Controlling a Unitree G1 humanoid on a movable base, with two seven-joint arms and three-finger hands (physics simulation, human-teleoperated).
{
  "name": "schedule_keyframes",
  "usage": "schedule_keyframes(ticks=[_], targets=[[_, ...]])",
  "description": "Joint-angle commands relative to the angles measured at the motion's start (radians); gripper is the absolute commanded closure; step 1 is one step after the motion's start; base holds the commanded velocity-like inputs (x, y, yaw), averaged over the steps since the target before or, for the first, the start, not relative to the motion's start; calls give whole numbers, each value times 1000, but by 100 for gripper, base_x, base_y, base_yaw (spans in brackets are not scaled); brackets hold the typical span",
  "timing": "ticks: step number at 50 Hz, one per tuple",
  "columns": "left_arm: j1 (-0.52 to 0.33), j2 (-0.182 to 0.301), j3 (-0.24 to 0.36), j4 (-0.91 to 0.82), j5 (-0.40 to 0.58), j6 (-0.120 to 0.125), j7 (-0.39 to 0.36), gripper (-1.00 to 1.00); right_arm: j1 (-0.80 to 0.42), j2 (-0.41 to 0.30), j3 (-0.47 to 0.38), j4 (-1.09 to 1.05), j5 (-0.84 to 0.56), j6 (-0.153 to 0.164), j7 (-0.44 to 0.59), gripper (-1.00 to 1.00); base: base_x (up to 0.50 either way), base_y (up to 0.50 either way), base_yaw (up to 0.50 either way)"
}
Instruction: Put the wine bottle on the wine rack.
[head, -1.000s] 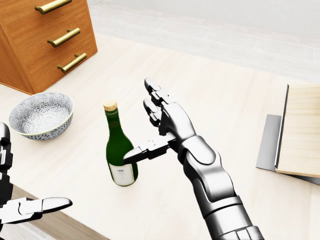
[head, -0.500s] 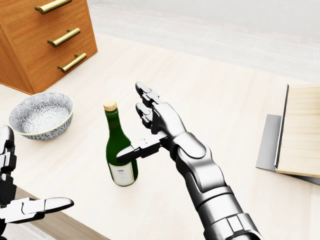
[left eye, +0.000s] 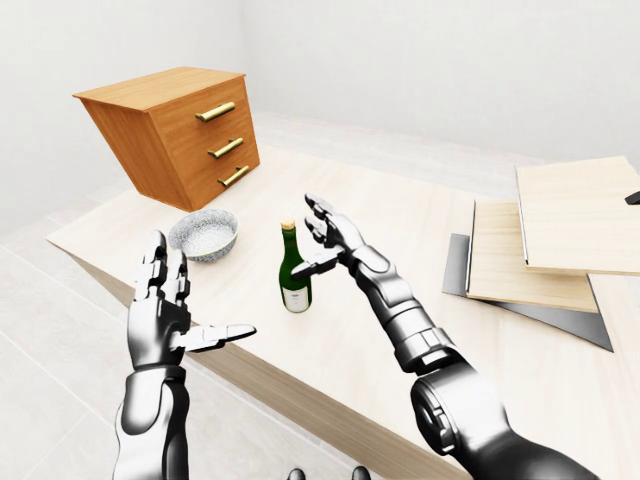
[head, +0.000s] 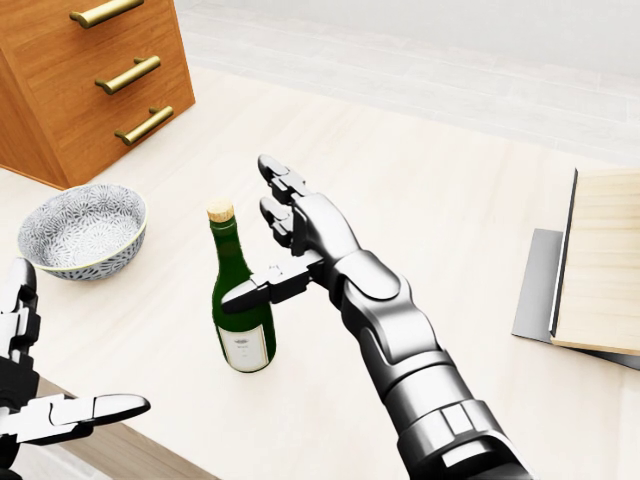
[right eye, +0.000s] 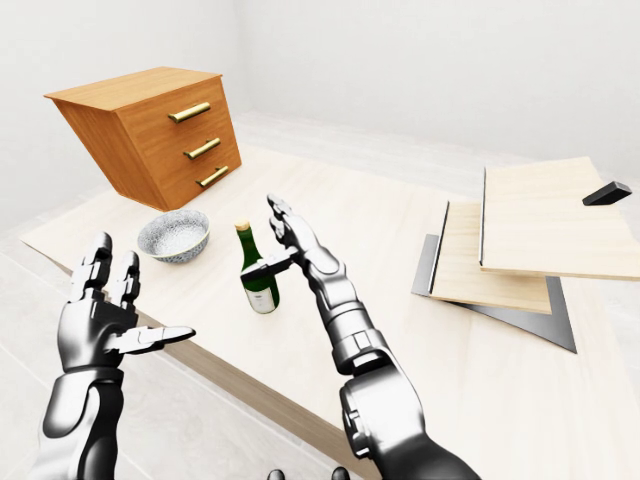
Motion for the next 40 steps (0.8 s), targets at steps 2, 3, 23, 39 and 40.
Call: schedule_keyframes(ticks=[2, 3, 23, 39, 40], targets=[[-4, 5, 5, -2, -9, 0, 3, -100, -69, 0, -5, 84, -4, -19, 8, -100, 0, 0, 0], [-4, 4, 4, -2, -7, 0, 3, -100, -86, -1, -8, 101, -4, -17, 10, -100, 0, 0, 0], [9, -1, -2, -52, -3, 0, 11, -100, -184, 11, -34, 273, -8, -81, 26, -100, 0, 0, 0], [-7, 3, 4, -38, -4, 0, 9, -100, -230, 16, -57, 368, -9, -113, 36, -100, 0, 0, 0], [-10, 3, 4, -35, -3, 0, 11, -100, -233, 16, -58, 371, -10, -114, 36, -100, 0, 0, 0]])
